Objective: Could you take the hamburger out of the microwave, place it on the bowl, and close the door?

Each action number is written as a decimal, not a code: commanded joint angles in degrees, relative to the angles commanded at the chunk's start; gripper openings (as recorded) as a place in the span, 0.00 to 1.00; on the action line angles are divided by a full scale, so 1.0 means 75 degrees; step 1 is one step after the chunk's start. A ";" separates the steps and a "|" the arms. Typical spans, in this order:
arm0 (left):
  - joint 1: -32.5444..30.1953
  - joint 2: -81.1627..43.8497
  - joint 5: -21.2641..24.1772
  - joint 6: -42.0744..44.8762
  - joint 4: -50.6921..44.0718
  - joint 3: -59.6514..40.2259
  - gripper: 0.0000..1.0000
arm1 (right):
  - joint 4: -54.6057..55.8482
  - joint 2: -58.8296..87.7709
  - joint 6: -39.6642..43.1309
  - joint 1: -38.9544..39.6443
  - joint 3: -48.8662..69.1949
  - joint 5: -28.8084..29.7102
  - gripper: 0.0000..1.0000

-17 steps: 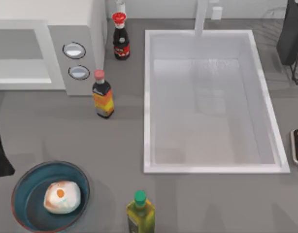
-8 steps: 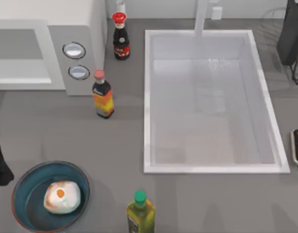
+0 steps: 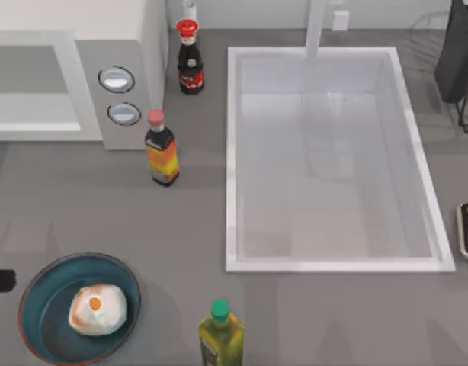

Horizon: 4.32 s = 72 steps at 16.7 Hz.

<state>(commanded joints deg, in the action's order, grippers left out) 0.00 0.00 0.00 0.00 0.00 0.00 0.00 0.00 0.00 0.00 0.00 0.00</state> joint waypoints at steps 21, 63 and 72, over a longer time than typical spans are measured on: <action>-0.1361 -0.1238 -0.1358 0.0019 0.1487 0.0238 0.00 | 0.0000 0.0000 0.0000 0.0000 0.0000 0.0000 1.00; 0.2797 -0.6460 0.1594 0.3004 -0.1768 -0.4805 0.00 | 0.0000 0.0000 0.0000 0.0000 0.0000 0.0000 1.00; 0.6988 -1.2157 0.4427 0.6275 -0.5032 -0.9573 0.00 | 0.0000 0.0000 0.0000 0.0000 0.0000 0.0000 1.00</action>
<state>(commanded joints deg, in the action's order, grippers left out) 52.41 -91.18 33.20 47.06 -37.74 -71.79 0.00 0.00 0.00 0.00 0.00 0.00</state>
